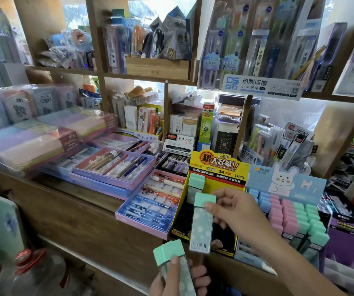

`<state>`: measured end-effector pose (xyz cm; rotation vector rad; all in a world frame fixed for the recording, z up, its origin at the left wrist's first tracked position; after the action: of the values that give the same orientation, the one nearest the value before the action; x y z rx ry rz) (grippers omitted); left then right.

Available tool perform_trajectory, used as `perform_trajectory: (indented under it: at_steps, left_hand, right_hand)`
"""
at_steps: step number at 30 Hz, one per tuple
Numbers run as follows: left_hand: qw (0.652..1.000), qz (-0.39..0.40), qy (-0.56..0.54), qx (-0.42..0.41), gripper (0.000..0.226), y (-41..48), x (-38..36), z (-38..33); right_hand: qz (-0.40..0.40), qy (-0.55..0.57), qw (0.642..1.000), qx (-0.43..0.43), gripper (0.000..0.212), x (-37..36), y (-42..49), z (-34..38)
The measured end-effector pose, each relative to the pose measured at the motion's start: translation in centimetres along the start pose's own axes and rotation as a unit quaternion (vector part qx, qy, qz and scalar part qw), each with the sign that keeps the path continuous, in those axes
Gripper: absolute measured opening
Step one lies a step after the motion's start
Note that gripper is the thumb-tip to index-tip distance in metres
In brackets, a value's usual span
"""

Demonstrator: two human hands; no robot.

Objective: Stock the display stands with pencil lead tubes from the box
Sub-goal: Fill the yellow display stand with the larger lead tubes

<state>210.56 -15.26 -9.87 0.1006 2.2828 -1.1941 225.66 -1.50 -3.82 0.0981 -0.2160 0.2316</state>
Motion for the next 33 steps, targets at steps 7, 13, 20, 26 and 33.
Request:
perform_trajectory:
  at_steps: [7,13,20,26,33]
  left_hand:
    - [0.953,-0.112,-0.061,-0.275,0.044,3.4,0.9,-0.8]
    - [0.947,-0.151,-0.030,-0.281,0.045,2.8,1.1,-0.8]
    - [0.948,-0.131,-0.047,-0.286,0.044,2.5,1.0,-0.6]
    - [0.953,-0.107,-0.082,-0.271,0.041,3.4,1.2,-0.7]
    - [0.952,-0.080,-0.112,-0.272,0.039,4.7,1.4,-0.5]
  right_hand:
    - [-0.084,-0.044,0.993,0.072,0.009,0.6,3.3,1.1]
    - [-0.112,-0.110,0.980,0.118,0.010,-0.1,5.4,1.0]
    - [-0.087,-0.158,0.973,0.142,0.029,-1.4,5.7,-0.2]
    - [-0.060,-0.175,0.975,0.125,0.018,-2.2,5.5,-1.1]
    - [-0.043,-0.199,0.973,0.109,0.013,-2.3,6.0,-1.0]
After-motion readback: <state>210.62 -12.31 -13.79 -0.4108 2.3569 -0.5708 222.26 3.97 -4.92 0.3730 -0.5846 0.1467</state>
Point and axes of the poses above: each hand's wrist, its own y-axis towards the middle knuckle, its own x-axis out of the back of the hand, z = x × y, the point moved 1 cm from there along y, towards the middle knuckle, and after that the axes turned 3 degrees about y, right-handed, at the moved point
